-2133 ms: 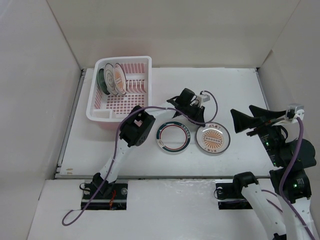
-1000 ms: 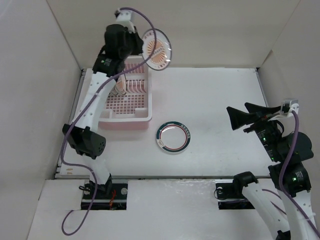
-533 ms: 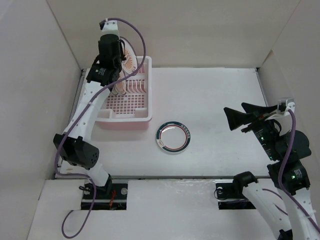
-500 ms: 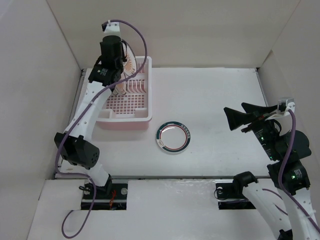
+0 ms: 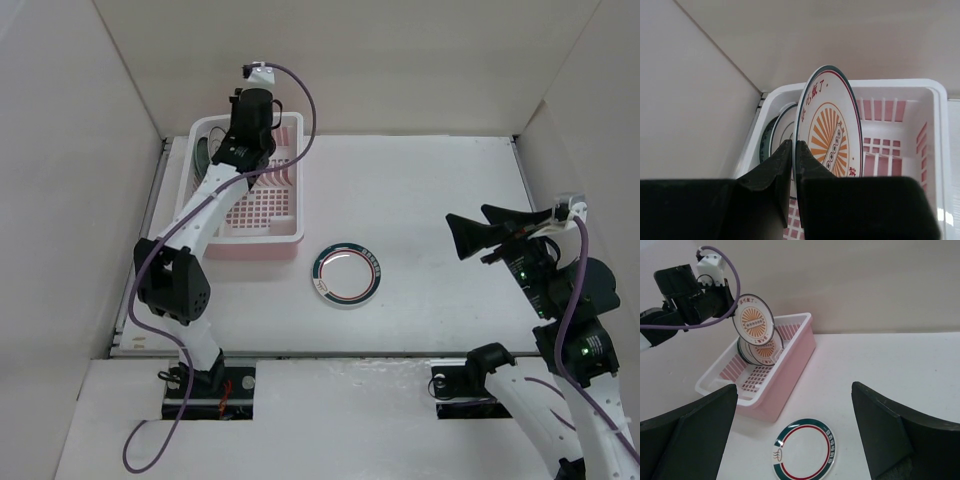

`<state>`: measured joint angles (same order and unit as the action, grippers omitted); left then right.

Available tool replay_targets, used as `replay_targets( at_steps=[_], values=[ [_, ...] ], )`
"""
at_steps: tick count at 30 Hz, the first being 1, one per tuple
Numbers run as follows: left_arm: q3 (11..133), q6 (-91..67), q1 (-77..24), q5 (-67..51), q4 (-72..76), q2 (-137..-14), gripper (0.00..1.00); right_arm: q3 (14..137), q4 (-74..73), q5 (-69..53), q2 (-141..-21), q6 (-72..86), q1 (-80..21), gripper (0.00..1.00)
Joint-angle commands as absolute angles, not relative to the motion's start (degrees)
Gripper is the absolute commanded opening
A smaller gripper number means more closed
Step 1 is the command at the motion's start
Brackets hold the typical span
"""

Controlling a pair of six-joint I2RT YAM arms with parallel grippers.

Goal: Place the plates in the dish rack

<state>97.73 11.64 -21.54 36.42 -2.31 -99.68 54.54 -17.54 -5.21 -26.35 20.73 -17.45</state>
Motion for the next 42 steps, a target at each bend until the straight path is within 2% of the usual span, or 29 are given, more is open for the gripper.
replay_targets(
  at_steps=[1, 13, 42],
  values=[
    [97.21, 19.59, -22.41, 40.25, 8.35, -99.23, 0.00, 54.49, -14.68, -6.50, -26.63, 20.48, -18.11, 1.00],
    [89.48, 29.88, -22.41, 38.14, 22.14, -101.43, 0.00, 54.49, -14.68, -7.03, -27.16, 19.95, -18.11, 1.00],
    [82.44, 26.90, -19.69, 33.67, 25.40, -105.56, 0.00, 54.49, -14.15, -9.76, -28.21, 19.42, -18.11, 1.00]
  ],
)
